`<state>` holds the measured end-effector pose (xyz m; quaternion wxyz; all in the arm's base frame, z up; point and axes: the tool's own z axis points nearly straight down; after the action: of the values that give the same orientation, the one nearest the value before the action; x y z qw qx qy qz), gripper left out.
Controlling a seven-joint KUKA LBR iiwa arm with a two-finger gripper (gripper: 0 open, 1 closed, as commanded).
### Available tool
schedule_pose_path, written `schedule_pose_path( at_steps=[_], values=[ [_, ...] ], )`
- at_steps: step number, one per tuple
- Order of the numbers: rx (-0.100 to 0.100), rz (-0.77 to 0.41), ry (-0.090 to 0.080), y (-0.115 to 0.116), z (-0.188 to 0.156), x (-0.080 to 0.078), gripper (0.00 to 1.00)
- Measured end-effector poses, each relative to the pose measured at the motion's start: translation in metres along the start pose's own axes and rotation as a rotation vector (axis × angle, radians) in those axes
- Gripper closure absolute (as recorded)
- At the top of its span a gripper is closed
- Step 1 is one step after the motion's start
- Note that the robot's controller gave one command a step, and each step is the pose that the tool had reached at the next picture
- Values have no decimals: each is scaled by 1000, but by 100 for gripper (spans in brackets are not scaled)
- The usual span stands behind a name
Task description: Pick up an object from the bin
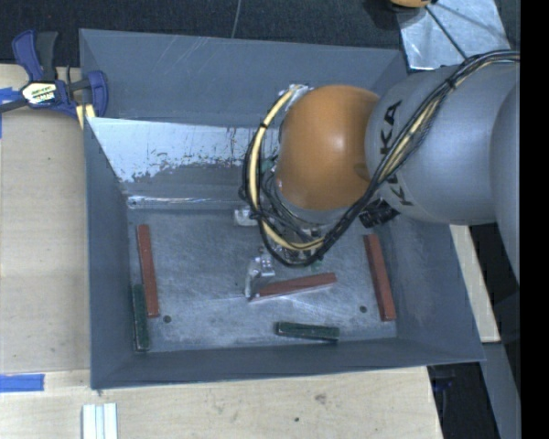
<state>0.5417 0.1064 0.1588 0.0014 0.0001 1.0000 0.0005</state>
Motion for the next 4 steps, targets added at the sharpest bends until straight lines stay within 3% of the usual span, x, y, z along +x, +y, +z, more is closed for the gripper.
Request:
schedule_pose_path(
  at_steps=[1,2,3,4],
  values=[
    [1,-18,-4,-47,69,10,0],
    [1,-31,6,-64,50,29,0],
    [1,-44,-5,-69,25,17,0],
    [-8,39,-7,-100,82,44,0]
  ],
)
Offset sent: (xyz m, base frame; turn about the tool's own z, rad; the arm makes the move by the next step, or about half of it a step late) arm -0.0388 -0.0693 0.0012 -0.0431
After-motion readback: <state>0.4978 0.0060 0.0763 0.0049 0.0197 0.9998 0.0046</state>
